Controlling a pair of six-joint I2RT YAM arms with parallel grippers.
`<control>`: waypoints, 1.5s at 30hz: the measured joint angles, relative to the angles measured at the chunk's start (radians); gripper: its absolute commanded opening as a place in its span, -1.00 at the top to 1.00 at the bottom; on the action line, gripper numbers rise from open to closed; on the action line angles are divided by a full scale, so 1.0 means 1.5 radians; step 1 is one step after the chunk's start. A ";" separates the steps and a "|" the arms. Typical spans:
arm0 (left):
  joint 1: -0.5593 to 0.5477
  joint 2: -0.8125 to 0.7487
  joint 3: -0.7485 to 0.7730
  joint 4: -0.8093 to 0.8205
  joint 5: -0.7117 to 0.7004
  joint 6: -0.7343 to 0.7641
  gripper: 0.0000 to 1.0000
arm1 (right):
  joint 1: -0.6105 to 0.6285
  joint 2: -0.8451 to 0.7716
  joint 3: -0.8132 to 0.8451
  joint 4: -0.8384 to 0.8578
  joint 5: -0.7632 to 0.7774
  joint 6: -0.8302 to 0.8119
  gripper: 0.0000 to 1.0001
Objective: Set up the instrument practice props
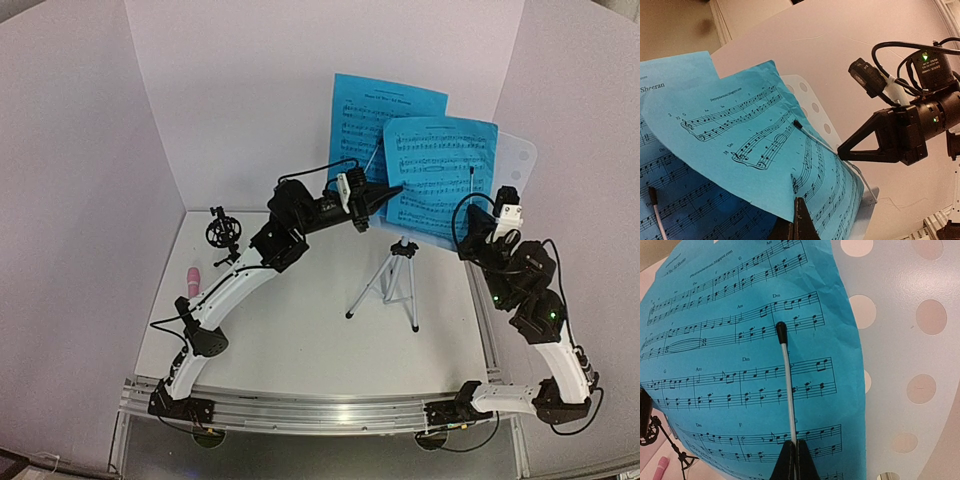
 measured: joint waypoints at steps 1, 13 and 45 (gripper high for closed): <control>-0.002 0.001 0.000 0.005 -0.001 0.003 0.96 | 0.000 0.000 -0.001 0.002 0.000 0.003 1.00; -0.009 0.008 0.000 0.046 -0.028 0.036 0.28 | 0.000 0.000 -0.004 0.008 0.004 0.011 1.00; -0.018 0.015 -0.004 0.074 -0.079 0.068 0.45 | 0.000 -0.002 -0.008 0.014 0.011 0.029 1.00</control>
